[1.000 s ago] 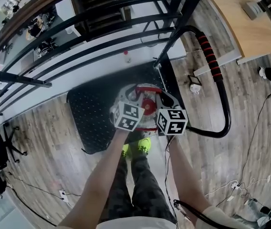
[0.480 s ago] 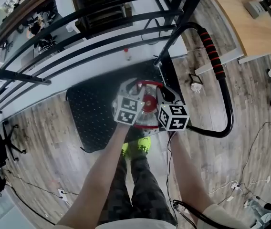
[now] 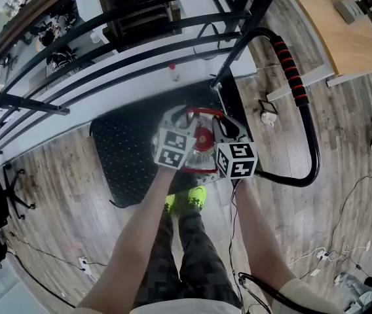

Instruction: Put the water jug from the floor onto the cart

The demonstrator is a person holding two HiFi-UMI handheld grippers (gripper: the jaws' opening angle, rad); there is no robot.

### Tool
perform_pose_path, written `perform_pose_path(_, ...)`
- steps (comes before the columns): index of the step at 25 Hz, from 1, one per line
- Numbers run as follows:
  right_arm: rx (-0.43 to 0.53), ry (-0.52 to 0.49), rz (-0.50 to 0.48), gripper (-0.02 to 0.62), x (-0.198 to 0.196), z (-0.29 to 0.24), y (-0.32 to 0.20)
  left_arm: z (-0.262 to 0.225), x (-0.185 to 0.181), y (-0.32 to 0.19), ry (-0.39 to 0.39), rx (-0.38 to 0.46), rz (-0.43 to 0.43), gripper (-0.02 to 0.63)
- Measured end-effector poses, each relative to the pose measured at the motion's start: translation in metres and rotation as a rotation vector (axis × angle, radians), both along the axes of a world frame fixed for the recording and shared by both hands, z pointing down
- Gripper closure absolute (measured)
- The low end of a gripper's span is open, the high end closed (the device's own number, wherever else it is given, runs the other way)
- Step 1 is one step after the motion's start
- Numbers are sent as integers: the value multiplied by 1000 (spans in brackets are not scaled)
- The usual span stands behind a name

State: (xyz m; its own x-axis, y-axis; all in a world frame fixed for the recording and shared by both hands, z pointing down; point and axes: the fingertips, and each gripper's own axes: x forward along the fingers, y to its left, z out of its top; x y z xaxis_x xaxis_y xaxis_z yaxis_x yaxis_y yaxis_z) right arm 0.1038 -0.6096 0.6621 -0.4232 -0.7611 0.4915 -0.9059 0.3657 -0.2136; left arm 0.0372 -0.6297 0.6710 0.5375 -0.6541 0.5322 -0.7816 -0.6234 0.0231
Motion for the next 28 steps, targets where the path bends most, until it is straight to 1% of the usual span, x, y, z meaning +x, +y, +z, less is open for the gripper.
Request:
perform_pose_path(1, 6, 6, 0, 546, 0, 0, 1, 0, 0, 1, -1, -5, 5, 505)
perform_pose_path(2, 7, 2, 2, 523, 1, 0, 2, 0, 0, 2, 0, -10, 10, 505)
perform_pose_path(3, 5, -8, 4, 480, 1, 0, 3, 0, -1, 3, 1, -14, 12, 505)
perform_pose_path(5, -1, -19, 5, 446, 1, 0, 3, 0, -3, 3, 1, -14, 12, 502)
perform_pose_path(9, -1, -7, 4, 443, 3, 2, 4, -3, -9, 7, 11, 13, 7, 489)
perform_pose_path(13, 4, 8, 3, 437, 7, -3, 7, -6, -19, 13, 20, 10, -17, 460)
perform_pose_path(17, 17, 22, 10, 437, 4, -14, 10, -19, -30, 18, 31, 22, -38, 457)
perform_pose_path(22, 25, 26, 22, 437, -5, -37, 18, -50, -40, 21, 30, 35, -33, 457)
perform_pose_path(25, 31, 16, 16, 439, -17, -58, 18, -80, -52, 20, 32, 58, -47, 457)
perform_pose_path(28, 30, 2, 7, 440, -25, -84, 28, -109, -58, 30, 47, 65, -69, 457)
